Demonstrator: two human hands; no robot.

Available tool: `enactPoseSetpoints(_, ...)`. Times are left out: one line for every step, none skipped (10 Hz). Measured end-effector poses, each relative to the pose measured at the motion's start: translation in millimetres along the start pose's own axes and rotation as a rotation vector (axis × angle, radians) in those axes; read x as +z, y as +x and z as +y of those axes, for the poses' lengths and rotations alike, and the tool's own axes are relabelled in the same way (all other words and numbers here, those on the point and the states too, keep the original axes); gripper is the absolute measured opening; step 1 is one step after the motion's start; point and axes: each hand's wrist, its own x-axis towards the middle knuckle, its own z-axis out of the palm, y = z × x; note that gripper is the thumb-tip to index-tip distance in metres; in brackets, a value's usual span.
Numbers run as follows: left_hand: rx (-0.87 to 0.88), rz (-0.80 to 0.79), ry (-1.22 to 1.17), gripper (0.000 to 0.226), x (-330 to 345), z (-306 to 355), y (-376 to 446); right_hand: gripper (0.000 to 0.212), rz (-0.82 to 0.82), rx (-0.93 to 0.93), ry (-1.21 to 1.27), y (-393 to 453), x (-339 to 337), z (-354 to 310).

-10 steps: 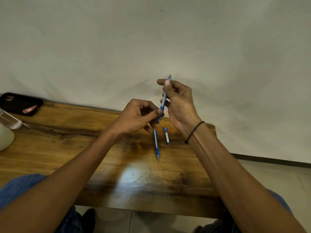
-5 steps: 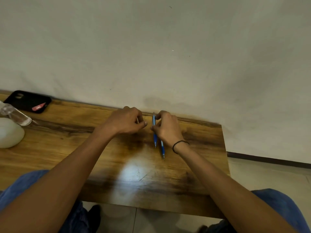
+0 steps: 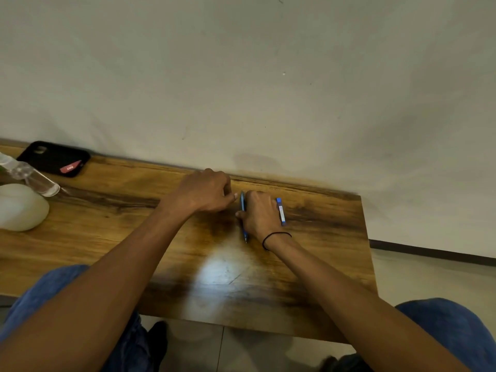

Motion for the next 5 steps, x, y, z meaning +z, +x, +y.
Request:
enactPoseSetpoints(0.007, 0.022, -0.01, 0.034, 0, 1, -2, 0.037, 0.051, 0.013, 0.045, -2, -4, 2)
enactPoseSetpoints(0.027, 0.078, -0.045, 0.031, -1, 3, -7, 0.026, 0.116, 0.025, 0.084, -8, -14, 7)
enactPoseSetpoints(0.04, 0.169, -0.112, 0.028, -8, 13, -17, 0.004, 0.193, 0.021, 0.091, -21, -33, 11)
enactPoseSetpoints(0.028, 0.354, -0.189, 0.02, -15, 20, -39, 0.01, 0.289, 0.029, 0.083, -38, -59, 16)
enactPoseSetpoints(0.005, 0.497, -0.285, 0.017, -19, 31, -65, 0.015, 0.324, 0.027, 0.037, -53, -88, 22)
